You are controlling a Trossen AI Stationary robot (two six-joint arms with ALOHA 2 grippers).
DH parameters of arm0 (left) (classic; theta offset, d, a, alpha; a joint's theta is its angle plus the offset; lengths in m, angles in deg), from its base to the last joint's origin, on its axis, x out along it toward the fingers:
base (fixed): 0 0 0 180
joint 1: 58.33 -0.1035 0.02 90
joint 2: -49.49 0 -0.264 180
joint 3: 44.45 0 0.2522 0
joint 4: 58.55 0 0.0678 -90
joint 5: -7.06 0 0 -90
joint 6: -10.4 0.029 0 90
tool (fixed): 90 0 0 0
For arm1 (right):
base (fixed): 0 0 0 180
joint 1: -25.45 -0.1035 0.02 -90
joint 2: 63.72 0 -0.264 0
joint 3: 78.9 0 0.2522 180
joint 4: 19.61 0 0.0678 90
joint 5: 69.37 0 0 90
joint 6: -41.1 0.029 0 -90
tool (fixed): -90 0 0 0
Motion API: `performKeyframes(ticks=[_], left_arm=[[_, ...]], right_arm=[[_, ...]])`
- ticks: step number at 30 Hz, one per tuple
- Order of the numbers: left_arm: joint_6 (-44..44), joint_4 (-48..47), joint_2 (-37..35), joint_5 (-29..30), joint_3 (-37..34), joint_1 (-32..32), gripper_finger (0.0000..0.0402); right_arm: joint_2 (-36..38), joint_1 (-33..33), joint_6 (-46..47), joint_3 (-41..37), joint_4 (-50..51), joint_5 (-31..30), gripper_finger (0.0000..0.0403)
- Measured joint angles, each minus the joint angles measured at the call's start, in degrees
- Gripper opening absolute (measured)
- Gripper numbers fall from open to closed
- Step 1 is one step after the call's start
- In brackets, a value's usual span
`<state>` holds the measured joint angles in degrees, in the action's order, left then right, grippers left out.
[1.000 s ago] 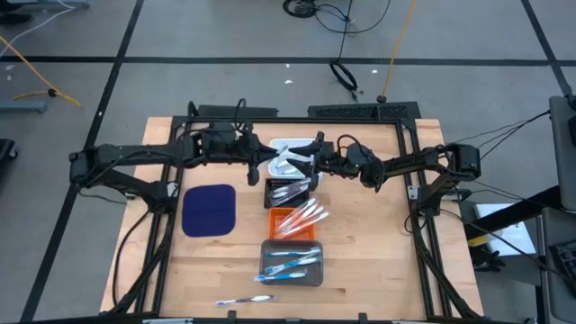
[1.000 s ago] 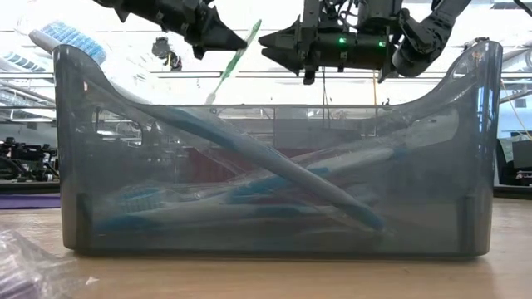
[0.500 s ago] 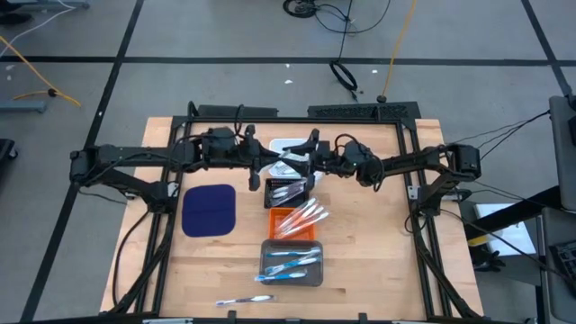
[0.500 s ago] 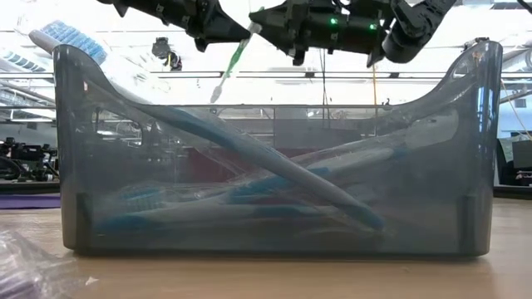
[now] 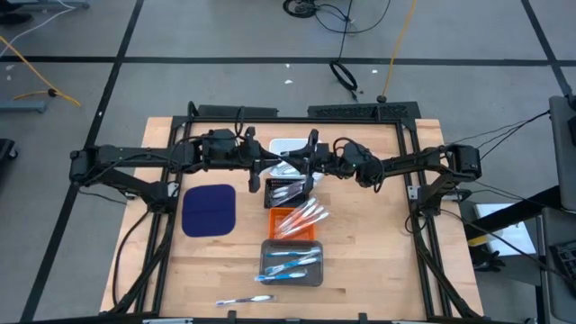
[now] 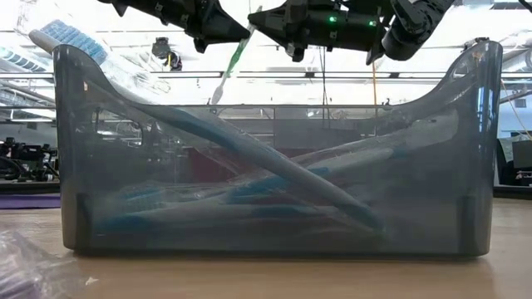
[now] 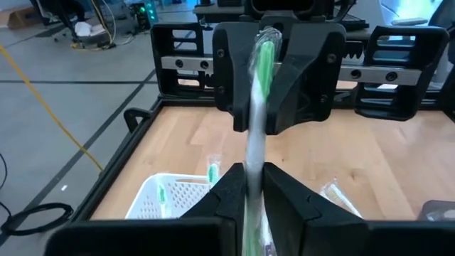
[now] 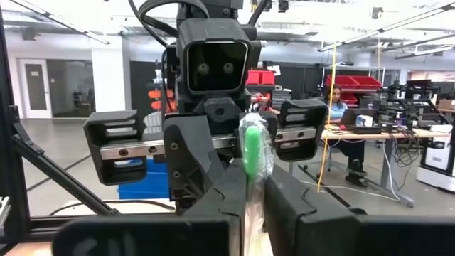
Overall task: Pick & Place Toothbrushes
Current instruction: Put the green toothbrush into the white bin
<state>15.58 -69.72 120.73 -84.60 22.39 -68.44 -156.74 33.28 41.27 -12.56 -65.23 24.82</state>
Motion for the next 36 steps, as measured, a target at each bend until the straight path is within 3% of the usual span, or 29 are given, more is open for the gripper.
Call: performKeyframes(ticks=[21, 27, 32, 36], left_arm=[[1.1, -6.1, -2.0, 2.7, 0.1, -0.3, 0.006], [-1.4, -15.1, -3.5, 9.3, 0.0, -0.8, 0.0104], [-6.5, -23.5, -3.8, 9.7, 0.0, -0.6, 0.0144], [-12.0, -28.7, -3.8, 9.7, 0.0, 0.0, 0.0153]], right_arm=[[0.0, 1.6, -0.5, 0.0, 3.8, 0.7, 0.0017], [0.0, 2.4, -1.4, 0.0, 4.7, 0.6, 0.0017], [0.0, 5.1, -0.8, -0.1, 5.7, 0.5, 0.0017], [0.0, 6.6, 0.5, -0.1, 5.9, 0.5, 0.0017]])
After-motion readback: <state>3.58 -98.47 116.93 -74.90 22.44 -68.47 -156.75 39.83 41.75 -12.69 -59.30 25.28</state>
